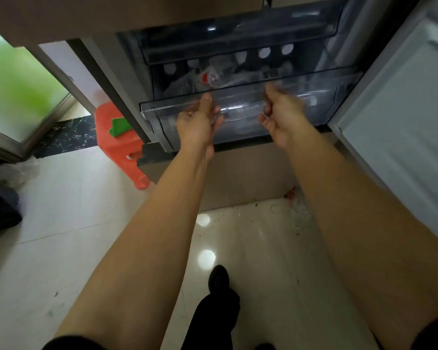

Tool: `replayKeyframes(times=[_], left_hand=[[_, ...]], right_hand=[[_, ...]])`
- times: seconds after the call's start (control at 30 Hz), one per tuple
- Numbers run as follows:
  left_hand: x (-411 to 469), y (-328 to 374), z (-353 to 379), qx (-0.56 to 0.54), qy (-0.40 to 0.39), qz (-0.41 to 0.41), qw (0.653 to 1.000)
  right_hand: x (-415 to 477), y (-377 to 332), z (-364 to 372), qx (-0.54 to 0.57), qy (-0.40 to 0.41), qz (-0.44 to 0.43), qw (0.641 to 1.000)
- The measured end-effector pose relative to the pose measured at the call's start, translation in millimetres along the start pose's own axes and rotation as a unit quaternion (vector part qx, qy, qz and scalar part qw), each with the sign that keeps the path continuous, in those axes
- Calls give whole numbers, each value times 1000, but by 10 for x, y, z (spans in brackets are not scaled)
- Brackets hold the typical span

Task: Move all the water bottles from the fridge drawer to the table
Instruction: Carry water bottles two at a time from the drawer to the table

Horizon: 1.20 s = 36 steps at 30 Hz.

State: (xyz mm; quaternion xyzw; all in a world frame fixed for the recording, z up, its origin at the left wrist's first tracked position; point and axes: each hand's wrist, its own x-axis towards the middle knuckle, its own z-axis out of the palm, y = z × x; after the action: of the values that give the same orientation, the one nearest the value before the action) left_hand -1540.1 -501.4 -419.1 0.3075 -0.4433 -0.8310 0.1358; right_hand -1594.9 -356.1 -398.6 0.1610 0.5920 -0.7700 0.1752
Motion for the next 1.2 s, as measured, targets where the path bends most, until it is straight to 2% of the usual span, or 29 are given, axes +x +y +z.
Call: replayKeyframes(times=[0.3,0.5,0.63,0.7,0.77,0.83,0.9,0.97,1.03,1.1,1.2], left_hand=[[-806,-257,-299,20,-8,-18,1000],[-1036,-279,-420,23,-9,-34,999],[-1082,-72,-445,102,-5,-93,990],[-1140,101,-453,244,-5,-126,961],[-1144,267,-482,433,-28,-115,893],[-1101,432,-499,610,-51,-19,790],[-1042,596,-434,702,-42,95,705],[-960,747,-334,708,-40,177,682],[-839,864,-250,695,-57,212,685],[-658,910,-231,698,-84,216,677],[-334,869,-297,725,-141,182,649]], right_hand=[[-732,319,-427,10,2,13,1000],[-1018,343,-520,-39,2,28,999],[-1085,200,-477,-87,14,48,995],[-1103,111,-493,-123,20,73,990],[-1127,1,-538,-184,19,86,979],[-1120,-127,-576,-309,9,77,948],[-1060,-268,-592,-465,-3,32,885],[-954,-399,-564,-560,-1,-34,828],[-845,-512,-477,-602,-5,-92,793],[-742,-565,-361,-614,-21,-123,780],[-572,-534,-197,-623,-56,-132,769]])
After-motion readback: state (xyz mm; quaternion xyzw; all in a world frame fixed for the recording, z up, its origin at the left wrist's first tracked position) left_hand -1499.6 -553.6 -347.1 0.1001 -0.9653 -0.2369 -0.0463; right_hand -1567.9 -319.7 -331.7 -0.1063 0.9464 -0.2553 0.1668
